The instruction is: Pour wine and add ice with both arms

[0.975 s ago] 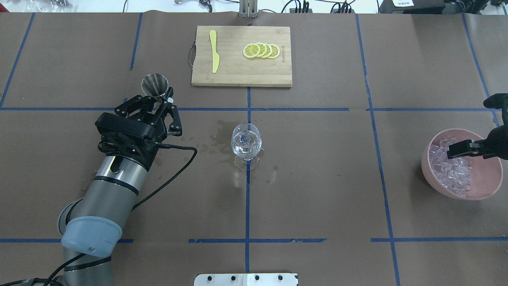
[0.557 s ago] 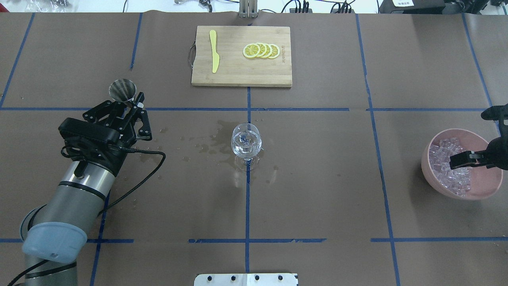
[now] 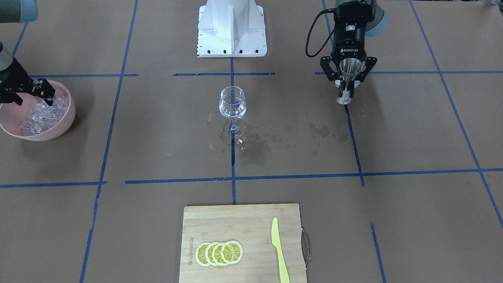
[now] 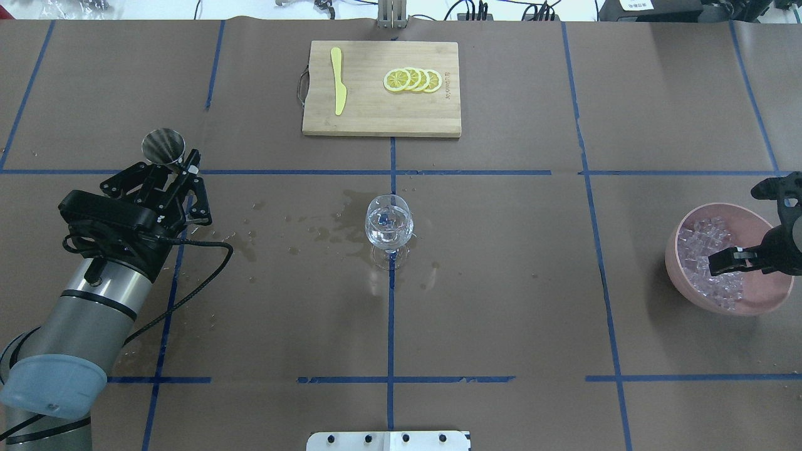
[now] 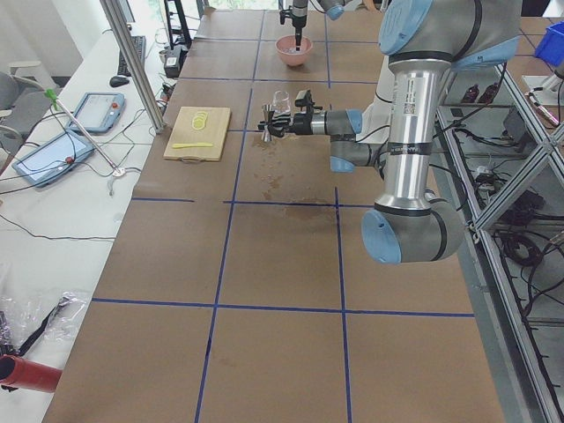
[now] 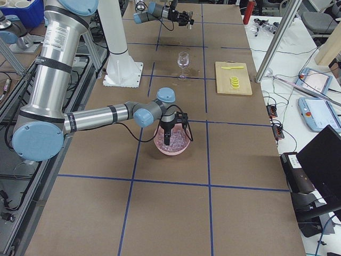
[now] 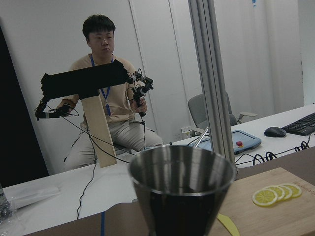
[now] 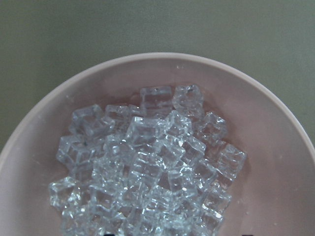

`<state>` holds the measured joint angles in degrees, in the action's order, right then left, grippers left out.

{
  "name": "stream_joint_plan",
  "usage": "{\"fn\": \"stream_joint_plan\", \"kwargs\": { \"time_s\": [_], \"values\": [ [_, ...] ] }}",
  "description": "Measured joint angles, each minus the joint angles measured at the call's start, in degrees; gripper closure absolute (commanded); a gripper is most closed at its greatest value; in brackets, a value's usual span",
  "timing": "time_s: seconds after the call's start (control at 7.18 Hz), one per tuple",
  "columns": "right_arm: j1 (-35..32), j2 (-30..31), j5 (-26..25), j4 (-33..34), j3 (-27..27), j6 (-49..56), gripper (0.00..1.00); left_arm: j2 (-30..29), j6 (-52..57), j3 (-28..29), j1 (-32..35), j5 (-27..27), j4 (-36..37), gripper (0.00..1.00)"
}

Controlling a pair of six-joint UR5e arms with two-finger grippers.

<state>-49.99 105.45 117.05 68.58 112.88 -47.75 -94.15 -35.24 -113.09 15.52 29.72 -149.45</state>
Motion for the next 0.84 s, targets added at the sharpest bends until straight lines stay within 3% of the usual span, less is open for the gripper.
{"fn": "stream_joint_plan", "kwargs": {
  "time_s": [0.28, 0.42, 0.84],
  "values": [
    [0.31, -0.48, -0.05, 0.11, -0.25, 0.11, 0.74, 0.54, 0.06, -0.02, 0.04, -0.01, -0.23, 1.00],
    [0.50, -0.55, -0.06, 0.14, -0.30, 0.29, 0.97, 0.66, 0.06, -0.02, 0.07, -0.01, -0.28, 1.00],
    [0.48, -0.76, 0.64, 0.30, 1.00, 0.61, 1.00, 1.55, -0.27, 0.05, 0.08, -0.01, -0.31, 1.00]
  ]
}}
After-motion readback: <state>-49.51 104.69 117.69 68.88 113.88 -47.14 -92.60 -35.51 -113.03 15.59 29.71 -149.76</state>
